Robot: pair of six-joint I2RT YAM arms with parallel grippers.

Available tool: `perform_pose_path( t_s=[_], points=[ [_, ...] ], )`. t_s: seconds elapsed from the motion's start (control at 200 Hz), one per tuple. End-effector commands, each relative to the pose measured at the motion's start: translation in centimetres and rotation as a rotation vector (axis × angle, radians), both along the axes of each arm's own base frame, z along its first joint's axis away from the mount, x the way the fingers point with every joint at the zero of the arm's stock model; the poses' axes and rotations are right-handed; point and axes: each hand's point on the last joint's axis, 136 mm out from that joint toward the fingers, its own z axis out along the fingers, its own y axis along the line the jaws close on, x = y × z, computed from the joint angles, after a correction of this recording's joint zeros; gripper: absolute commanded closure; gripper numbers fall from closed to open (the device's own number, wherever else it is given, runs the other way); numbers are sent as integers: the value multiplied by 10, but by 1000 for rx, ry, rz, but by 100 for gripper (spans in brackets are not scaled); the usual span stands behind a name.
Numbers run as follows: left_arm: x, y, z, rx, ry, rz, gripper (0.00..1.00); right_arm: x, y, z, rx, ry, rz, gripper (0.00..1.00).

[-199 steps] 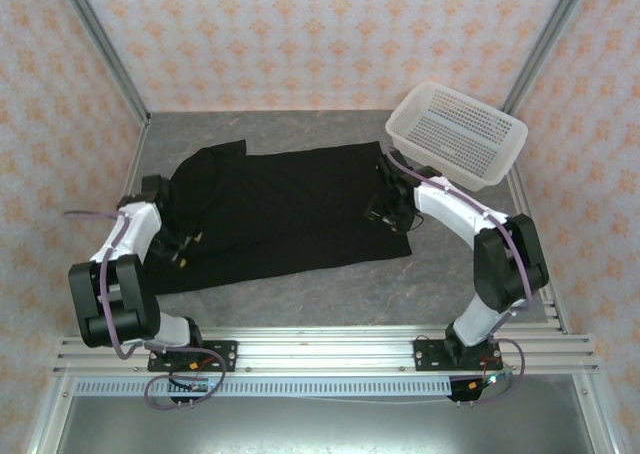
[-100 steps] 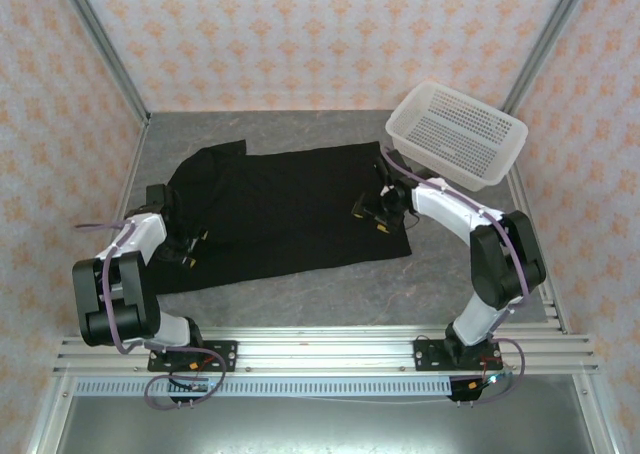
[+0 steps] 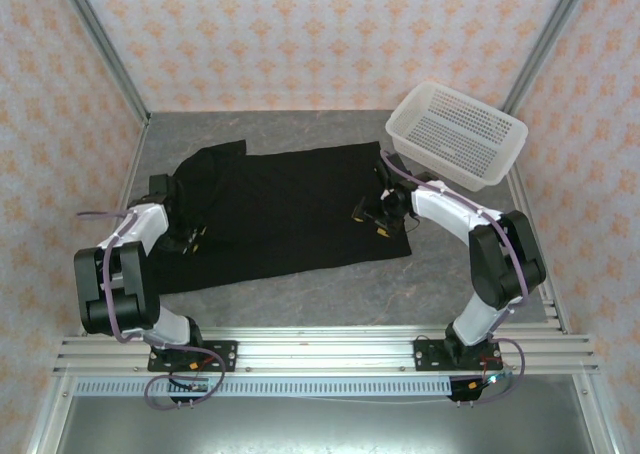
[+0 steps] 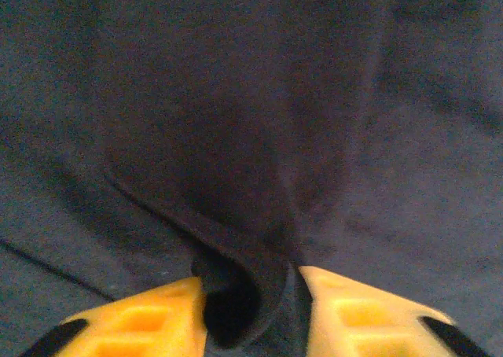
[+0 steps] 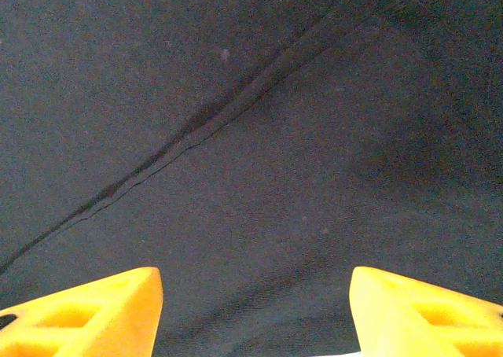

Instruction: Fold and stack the t-shirts

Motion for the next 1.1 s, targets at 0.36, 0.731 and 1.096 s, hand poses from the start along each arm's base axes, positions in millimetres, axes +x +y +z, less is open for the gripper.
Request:
perform_pose_path(
  t_s=[0.36, 0.731, 1.096],
  points=[
    [37, -12, 20, 122, 32, -145, 99, -2, -2, -3, -11, 8, -23, 38],
    [64, -28, 37, 178, 3, -286, 100, -3, -5, -5, -21, 16, -32, 40],
    [90, -60, 36, 289, 72, -565, 100, -6, -6, -6, -27, 31, -35, 41]
  ],
)
